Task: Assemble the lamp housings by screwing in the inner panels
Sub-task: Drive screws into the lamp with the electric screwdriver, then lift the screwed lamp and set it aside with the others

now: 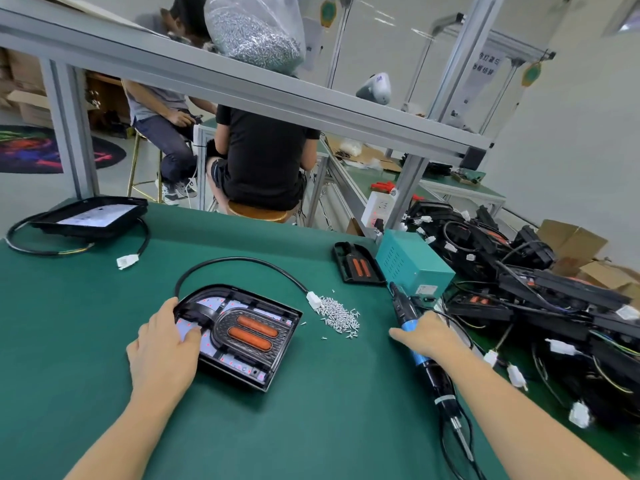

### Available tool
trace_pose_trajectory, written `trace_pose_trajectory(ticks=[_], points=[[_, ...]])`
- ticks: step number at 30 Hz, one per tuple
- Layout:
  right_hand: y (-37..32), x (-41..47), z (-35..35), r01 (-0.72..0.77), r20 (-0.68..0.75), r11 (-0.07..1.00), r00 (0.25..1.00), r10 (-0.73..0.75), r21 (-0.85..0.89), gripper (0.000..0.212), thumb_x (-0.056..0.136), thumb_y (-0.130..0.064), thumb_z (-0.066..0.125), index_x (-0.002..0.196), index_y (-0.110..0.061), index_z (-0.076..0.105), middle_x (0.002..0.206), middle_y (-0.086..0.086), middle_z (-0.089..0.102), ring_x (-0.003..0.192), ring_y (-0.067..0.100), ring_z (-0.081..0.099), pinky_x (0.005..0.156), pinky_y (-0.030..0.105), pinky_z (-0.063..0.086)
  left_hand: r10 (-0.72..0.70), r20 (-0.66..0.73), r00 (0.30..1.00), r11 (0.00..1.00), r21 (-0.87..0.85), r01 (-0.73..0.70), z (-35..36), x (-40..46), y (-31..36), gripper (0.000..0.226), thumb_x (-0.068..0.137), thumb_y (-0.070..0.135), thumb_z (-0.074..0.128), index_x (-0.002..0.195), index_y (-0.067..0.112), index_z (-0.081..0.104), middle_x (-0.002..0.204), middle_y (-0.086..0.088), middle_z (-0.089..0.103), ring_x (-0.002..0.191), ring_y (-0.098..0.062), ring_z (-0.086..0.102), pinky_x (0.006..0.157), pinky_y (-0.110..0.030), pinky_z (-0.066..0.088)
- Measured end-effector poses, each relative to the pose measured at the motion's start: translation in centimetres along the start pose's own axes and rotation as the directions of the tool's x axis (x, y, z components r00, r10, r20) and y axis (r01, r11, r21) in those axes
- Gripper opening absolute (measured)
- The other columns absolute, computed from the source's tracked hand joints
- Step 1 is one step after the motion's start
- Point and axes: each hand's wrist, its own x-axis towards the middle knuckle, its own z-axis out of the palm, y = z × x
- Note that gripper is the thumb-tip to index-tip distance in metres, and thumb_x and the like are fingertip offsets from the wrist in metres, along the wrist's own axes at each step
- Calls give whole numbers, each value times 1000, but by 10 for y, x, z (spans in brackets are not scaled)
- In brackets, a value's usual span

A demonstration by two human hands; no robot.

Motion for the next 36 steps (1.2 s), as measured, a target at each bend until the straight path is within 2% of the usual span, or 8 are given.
trace_pose_trajectory(ticks=[4, 10, 18, 21, 23, 26, 32, 36], points=[[-7, 1, 3, 30, -46, 974, 998, -42, -224, 72, 90, -60, 50, 133, -4, 39, 125, 9, 55, 109, 26, 56, 76, 29, 40, -4, -6, 1000, 1000, -11, 4, 0, -1, 0, 50, 93, 15, 53, 141, 12, 39, 136, -14, 51, 125, -33, 38, 108, -44, 19], [-19, -2, 5, 90, -49, 835, 989, -139, -543, 45, 95, -57, 40, 100, -15, 56, 104, 1, 61, 100, 23, 60, 71, 29, 42, -13, -5, 1000, 999, -36, 13, -1, -3, 2, 52, 93, 15, 54, 142, 13, 38, 132, -18, 51, 126, -35, 36, 109, -44, 19], [-21, 3, 2, 104, 2, 774, 991, -132, -625, 52, 95, -62, 36, 84, -14, 53, 87, 0, 54, 91, 22, 59, 75, 29, 48, -14, -9, 1000, 999, -40, 13, 0, -3, 1, 53, 92, 14, 55, 142, 13, 39, 133, -19, 51, 126, -36, 36, 108, -45, 19], [-31, 0, -5, 97, -72, 744, 979, -191, -661, 57, 94, -65, 35, 100, -14, 60, 96, 2, 58, 98, 23, 62, 76, 29, 50, 6, -3, 1000, 1000, -18, -6, 1, -1, -1, 50, 92, 15, 55, 140, 12, 40, 132, -15, 53, 124, -33, 39, 107, -45, 20], [-44, -2, -11, 118, -173, 756, 940, -295, -644, 53, 96, -61, 37, 105, -15, 61, 98, 3, 61, 98, 23, 63, 67, 28, 42, -2, -6, 1000, 1000, -21, 2, 1, -1, -1, 51, 92, 14, 55, 140, 12, 40, 134, -13, 53, 125, -32, 39, 107, -44, 20], [-72, -2, -13, 276, -246, 777, 842, -479, -566, 39, 98, -47, 44, 110, -13, 58, 110, 6, 64, 102, 27, 63, 69, 31, 41, -9, -18, 1000, 999, -34, 8, 1, -3, 3, 51, 92, 13, 54, 141, 13, 40, 136, -11, 52, 126, -31, 39, 108, -42, 19], [-134, -5, 19, 624, -147, 636, 651, -744, -455, 29, 99, -30, 45, 118, -15, 61, 119, 5, 59, 113, 26, 54, 90, 34, 39, -23, -36, 999, 999, -48, 22, 0, -4, 4, 53, 94, 16, 53, 143, 15, 36, 140, -8, 48, 130, -27, 35, 107, -38, 18], [-167, 1, 42, 645, -112, 616, 644, -756, -452, 27, 101, -27, 45, 121, -16, 59, 124, 7, 57, 119, 27, 50, 95, 35, 36, -29, -39, 999, 999, -44, 28, 0, -3, 4, 53, 94, 17, 52, 144, 17, 35, 140, -5, 47, 131, -24, 35, 107, -35, 17]])
